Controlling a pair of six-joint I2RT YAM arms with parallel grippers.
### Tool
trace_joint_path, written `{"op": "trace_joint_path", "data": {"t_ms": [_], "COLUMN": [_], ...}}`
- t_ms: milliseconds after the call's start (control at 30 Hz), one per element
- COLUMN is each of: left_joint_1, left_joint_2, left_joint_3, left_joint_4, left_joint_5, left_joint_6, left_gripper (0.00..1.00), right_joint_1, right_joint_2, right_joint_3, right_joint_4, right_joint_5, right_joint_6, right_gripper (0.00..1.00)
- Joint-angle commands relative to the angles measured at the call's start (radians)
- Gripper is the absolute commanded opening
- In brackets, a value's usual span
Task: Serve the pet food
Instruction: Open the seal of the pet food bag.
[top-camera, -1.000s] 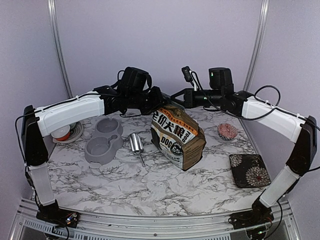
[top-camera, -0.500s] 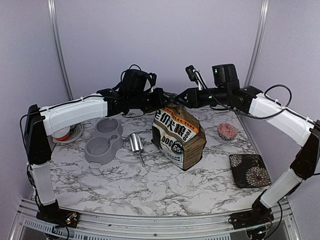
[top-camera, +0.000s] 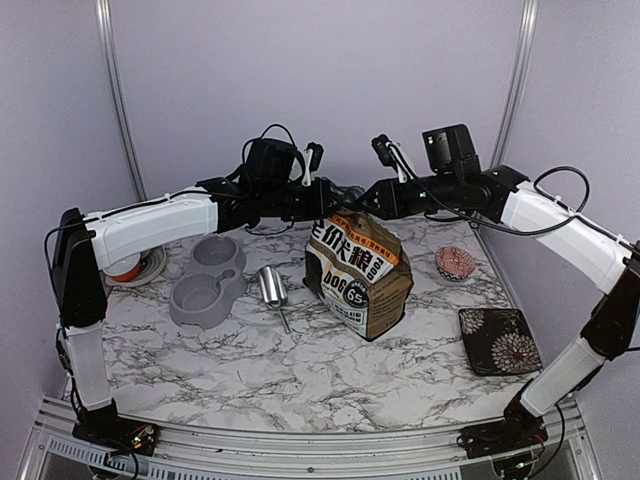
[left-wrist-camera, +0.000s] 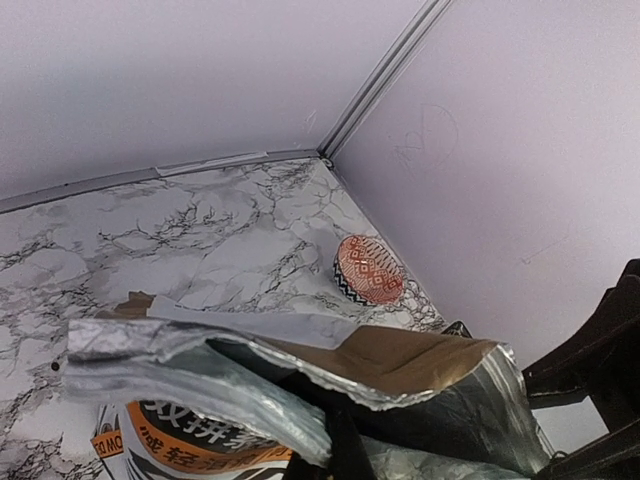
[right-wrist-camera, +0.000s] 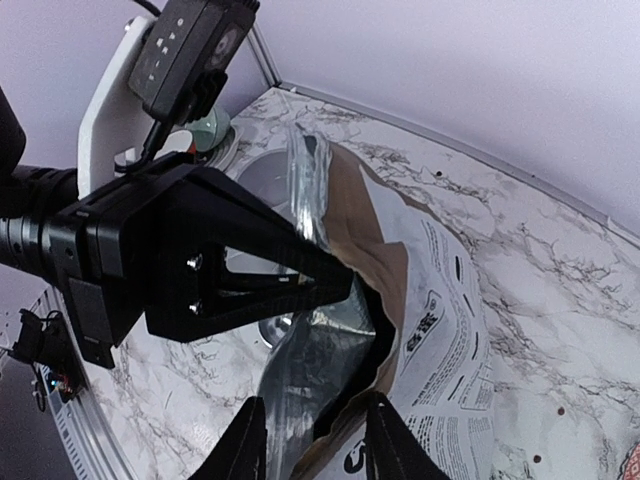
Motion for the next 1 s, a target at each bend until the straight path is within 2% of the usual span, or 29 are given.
{"op": "trace_joint_path", "data": {"t_ms": [0, 67, 233, 400, 733, 967], "left_joint_1": [-0.012, -0.012, -0.012, -0.012, -0.012, -0.011], "left_joint_2": [-0.018, -0.023, -0.049, -0.062, -0.098, -0.097], "left_joint_3": [0.042, 0.038, 0.008, -0.014, -0.049, -0.032], "left_joint_4": [0.110, 0.111, 0.120, 0.126, 0.137, 0.131], "left_joint_5": [0.050, 0.047, 0.023, 0.008, 0.003, -0.017], "left_joint_6": [0.050, 0.040, 0.029, 0.034, 0.068, 0.099], "left_gripper": [0.00, 0.00, 0.00, 0.00, 0.00, 0.00], "right_joint_1": [0.029, 0.045, 0.083, 0.101, 0.102, 0.102], "right_joint_2": [0.030, 0.045, 0.102, 0.119, 0.136, 0.110], "right_joint_3": [0.068, 0.095, 0.173, 0.198, 0.291, 0.309], "right_joint_4": [-0.043, -0.062, -0.161, -0.184, -0.289, -0.304], "right_joint_5": [0.036, 0.076, 0.240, 0.272, 0.404, 0.279], "right_joint_6": [0.008, 0.003, -0.027, -0.021, -0.049, -0.058], "right_gripper": [0.34, 0.31, 0.14, 0.02, 0.00, 0.00]}}
